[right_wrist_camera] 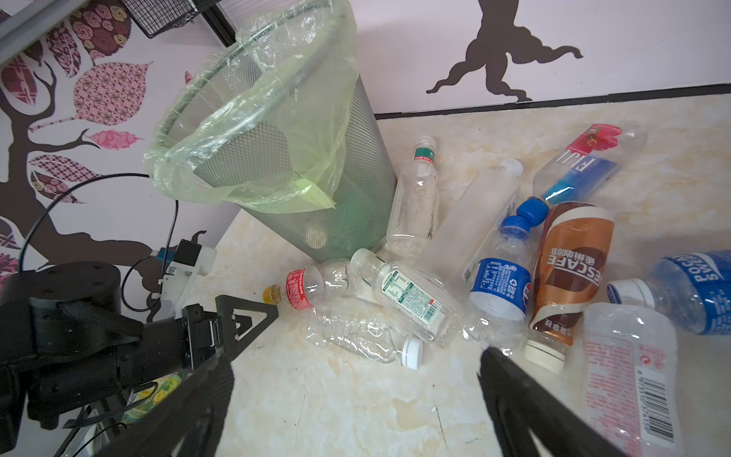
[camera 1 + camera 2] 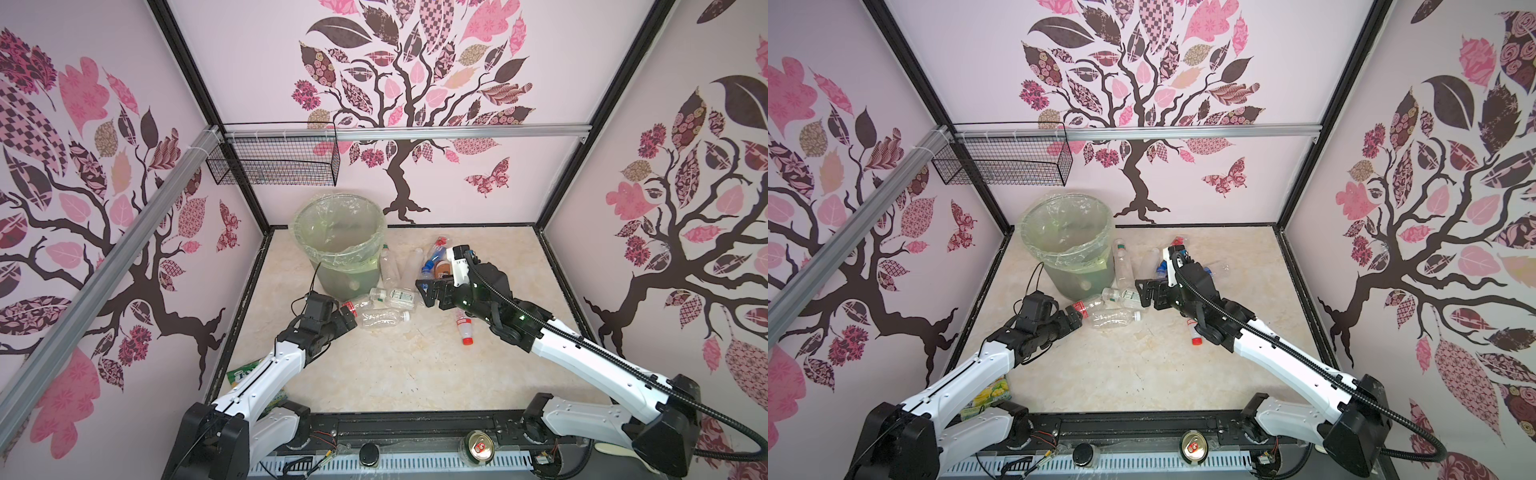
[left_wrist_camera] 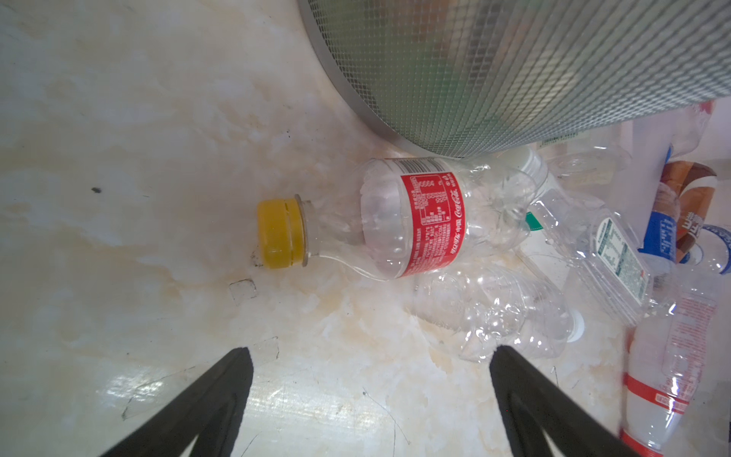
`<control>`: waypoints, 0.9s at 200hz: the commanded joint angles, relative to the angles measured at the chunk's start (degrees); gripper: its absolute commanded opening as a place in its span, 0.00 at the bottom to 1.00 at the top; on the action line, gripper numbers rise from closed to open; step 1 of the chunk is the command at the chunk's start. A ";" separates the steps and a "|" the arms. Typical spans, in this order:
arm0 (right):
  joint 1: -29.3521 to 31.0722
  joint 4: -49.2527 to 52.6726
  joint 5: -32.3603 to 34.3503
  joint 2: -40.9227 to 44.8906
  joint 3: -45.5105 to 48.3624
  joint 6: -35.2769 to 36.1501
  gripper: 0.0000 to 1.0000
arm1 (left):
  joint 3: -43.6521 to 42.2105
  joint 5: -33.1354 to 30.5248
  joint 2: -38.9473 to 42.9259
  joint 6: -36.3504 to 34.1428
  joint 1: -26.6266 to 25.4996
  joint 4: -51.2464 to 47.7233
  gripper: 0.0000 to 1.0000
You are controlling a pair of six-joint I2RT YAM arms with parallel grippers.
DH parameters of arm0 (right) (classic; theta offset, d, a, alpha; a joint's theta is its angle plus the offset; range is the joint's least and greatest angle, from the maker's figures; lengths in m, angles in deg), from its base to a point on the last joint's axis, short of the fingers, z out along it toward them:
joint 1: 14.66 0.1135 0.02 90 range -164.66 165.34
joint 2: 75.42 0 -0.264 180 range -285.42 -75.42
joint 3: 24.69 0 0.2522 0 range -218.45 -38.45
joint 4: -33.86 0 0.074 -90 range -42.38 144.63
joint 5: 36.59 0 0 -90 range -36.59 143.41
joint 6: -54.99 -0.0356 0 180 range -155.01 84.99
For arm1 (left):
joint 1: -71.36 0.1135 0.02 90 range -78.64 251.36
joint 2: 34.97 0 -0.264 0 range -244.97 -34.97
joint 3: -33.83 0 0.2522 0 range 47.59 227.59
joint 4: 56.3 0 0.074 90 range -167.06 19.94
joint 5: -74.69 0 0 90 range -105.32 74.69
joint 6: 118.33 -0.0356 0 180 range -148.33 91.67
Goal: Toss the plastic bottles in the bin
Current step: 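Move left gripper to the red-label yellow-cap bottle while right arm returns, then lower left gripper over the yellow cap of the red-label bottle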
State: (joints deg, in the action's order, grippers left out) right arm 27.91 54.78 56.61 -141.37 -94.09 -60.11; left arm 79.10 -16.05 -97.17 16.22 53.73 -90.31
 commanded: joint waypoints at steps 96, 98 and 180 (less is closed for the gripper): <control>-0.14 -2.25 0.05 0.84 4.50 1.28 0.99 | -3.09 13.30 -4.20 12.27 12.18 8.59 0.95; -0.19 -2.35 0.05 0.83 4.60 1.28 1.00 | -3.11 13.30 -4.37 12.43 12.20 8.79 0.95; -0.15 -3.68 -0.48 -1.49 3.36 3.97 0.99 | -5.66 18.86 -12.98 19.94 17.36 20.40 0.78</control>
State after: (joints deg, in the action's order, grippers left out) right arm 27.91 52.05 56.19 -141.57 -89.02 -57.84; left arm 74.88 0.48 -108.86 33.12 70.97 -75.82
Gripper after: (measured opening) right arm 0.995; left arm 0.789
